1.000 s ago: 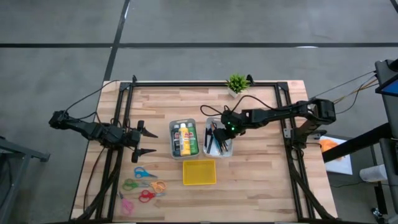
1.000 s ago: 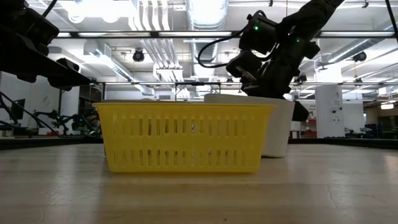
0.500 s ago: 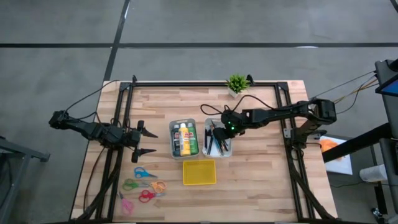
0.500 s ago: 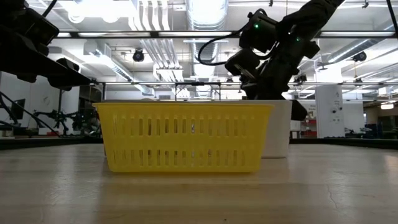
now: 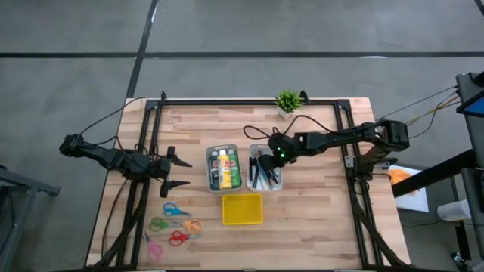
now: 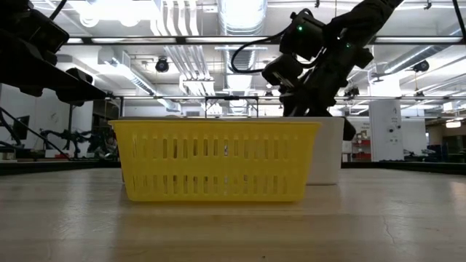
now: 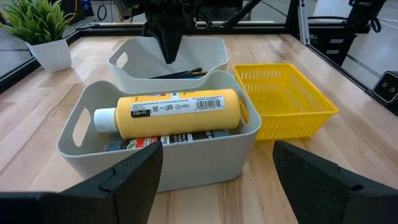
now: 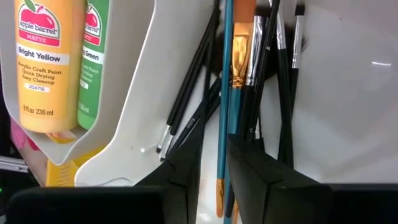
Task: Pick & Place Paint Supplies
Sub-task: Put the blue scissors into the yellow bin
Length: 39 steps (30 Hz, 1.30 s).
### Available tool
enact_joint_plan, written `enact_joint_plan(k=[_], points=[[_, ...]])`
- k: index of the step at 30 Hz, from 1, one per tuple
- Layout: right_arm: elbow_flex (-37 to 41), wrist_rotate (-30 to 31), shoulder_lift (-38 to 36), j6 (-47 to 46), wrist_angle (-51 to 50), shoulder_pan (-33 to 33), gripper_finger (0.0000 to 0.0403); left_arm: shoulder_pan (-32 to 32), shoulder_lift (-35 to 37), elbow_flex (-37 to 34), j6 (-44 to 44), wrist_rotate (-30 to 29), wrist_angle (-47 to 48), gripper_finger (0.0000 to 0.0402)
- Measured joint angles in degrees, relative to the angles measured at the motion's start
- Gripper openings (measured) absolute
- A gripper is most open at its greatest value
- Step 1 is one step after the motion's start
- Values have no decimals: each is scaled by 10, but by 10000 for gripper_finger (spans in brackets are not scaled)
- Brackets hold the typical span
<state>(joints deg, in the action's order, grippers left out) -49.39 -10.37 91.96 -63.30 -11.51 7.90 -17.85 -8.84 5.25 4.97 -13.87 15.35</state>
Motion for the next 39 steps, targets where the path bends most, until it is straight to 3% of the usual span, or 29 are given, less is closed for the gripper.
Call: enact_joint_plan(k=[12, 21, 27, 39], points=[[0, 18, -50, 94, 34, 0, 78, 0, 0, 0, 0, 0, 0, 306], [0, 121, -165, 317, 89, -5, 78, 0, 0, 0, 0, 0, 0, 306], [1, 134, -240, 469, 111, -15, 78, 0, 0, 0, 0, 0, 0, 306], [87, 150, -381, 532, 113, -17, 78, 0, 0, 0, 0, 0, 0, 306]])
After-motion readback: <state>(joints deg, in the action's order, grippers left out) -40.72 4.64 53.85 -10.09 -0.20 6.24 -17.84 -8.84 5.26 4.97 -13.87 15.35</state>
